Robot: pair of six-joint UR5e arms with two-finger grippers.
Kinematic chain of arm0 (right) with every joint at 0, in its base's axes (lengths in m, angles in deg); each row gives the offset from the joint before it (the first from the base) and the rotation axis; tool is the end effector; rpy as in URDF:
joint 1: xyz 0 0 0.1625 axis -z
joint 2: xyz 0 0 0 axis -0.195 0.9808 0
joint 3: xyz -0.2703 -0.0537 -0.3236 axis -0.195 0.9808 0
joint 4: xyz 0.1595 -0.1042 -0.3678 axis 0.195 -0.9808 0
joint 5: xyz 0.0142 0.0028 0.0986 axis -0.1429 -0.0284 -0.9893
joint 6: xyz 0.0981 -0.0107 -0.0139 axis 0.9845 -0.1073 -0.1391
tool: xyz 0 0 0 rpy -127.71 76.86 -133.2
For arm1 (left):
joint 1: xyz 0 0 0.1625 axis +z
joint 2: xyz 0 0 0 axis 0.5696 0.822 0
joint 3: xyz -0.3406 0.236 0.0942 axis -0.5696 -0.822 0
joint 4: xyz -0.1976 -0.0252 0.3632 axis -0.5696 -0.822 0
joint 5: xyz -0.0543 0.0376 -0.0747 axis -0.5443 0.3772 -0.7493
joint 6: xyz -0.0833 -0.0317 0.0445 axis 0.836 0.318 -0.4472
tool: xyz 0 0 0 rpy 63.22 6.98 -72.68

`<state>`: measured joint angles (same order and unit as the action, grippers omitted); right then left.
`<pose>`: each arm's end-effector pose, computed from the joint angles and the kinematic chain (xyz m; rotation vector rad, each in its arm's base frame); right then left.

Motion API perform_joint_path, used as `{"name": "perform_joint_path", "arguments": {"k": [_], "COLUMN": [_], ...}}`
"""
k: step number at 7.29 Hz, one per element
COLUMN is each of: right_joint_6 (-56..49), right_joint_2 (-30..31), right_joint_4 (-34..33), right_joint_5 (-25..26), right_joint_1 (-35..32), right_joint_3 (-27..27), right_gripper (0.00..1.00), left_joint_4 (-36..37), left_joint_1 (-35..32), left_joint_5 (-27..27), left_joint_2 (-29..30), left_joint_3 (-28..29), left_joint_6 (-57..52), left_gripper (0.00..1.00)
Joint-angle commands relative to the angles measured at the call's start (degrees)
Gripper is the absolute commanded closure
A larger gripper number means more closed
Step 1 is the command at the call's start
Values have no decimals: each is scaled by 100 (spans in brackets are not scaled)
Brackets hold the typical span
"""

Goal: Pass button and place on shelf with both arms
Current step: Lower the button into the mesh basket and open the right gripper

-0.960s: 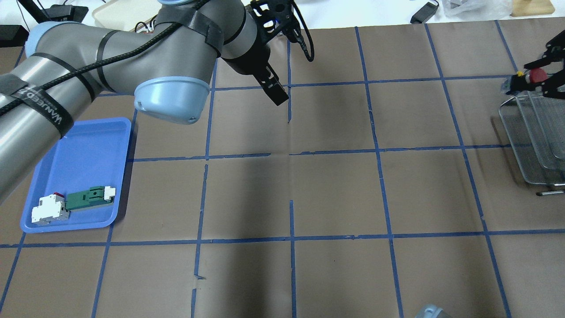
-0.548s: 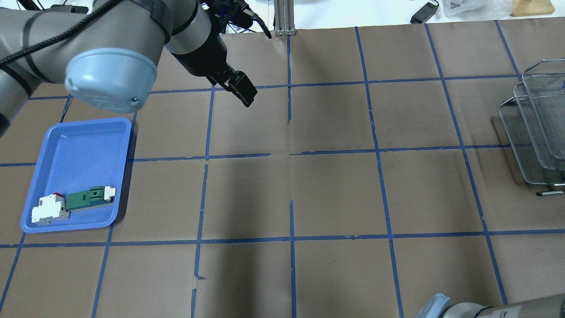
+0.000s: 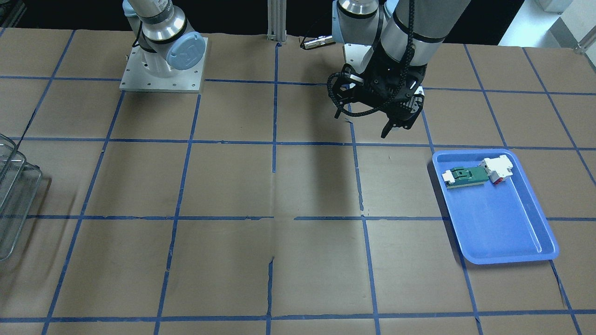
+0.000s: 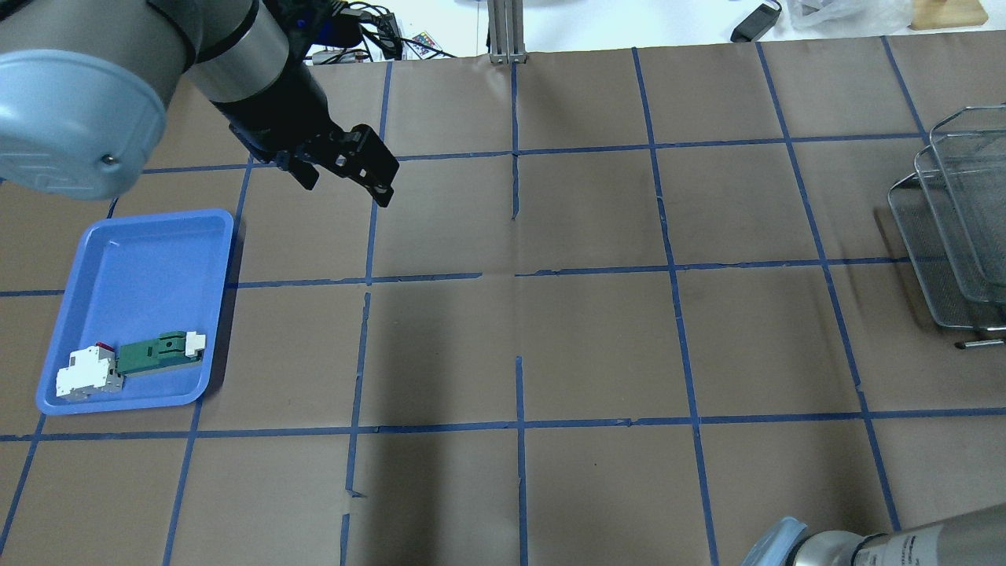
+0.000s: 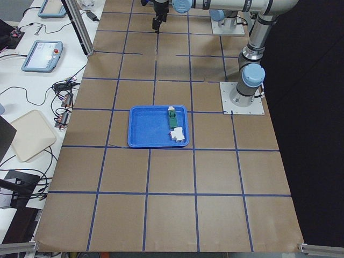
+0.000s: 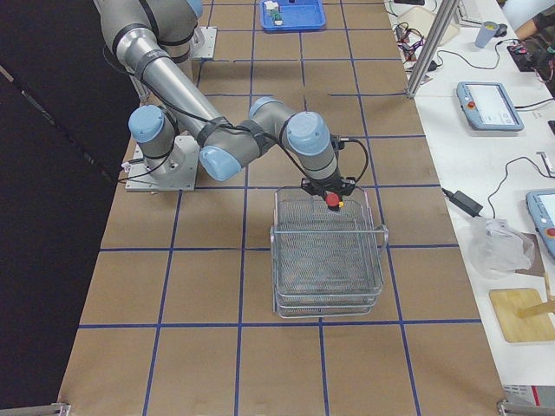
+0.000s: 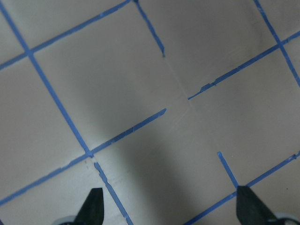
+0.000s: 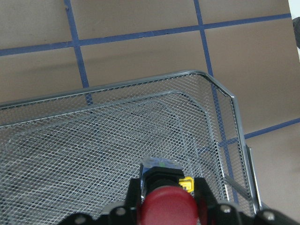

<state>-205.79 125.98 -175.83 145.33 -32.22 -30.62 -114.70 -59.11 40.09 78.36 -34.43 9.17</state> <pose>-0.3182 -0.5262 0.3972 1.8798 -2.2934 0.4726 -0.1794 -0.4915 0.4862 -0.5238 -2.9683 0.0481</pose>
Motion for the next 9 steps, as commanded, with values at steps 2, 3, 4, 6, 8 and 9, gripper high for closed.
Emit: {"name": "perform_joint_path", "arguments": {"k": [2, 3, 4, 6, 8, 9], "right_joint_6": [26, 70, 201, 411, 1287, 1744], "right_joint_2": [-38, -55, -29, 50, 548, 829], "right_joint_4": [52, 147, 235, 481, 894, 1008], "right_joint_5": [418, 438, 455, 499, 605, 657], "right_joint_1": [4, 4, 4, 4, -240, -729], "right_joint_3": [-23, -58, -93, -85, -50, -84], "right_gripper": [51, 33, 21, 2, 2, 2], "left_joint_4": [-288, -341, -272, -262, -210, -210], "left_joint_1": [234, 234, 234, 243, 243, 243], "left_joint_5": [760, 761, 752, 769, 769, 769], "left_joint_2": [-177, -168, -151, -142, -142, -142], "left_joint_3": [-19, -45, -63, -90, -81, -72], "left_joint_6": [169, 466, 782, 996, 996, 1014], "left_gripper": [0, 0, 0, 0, 0, 0]}}
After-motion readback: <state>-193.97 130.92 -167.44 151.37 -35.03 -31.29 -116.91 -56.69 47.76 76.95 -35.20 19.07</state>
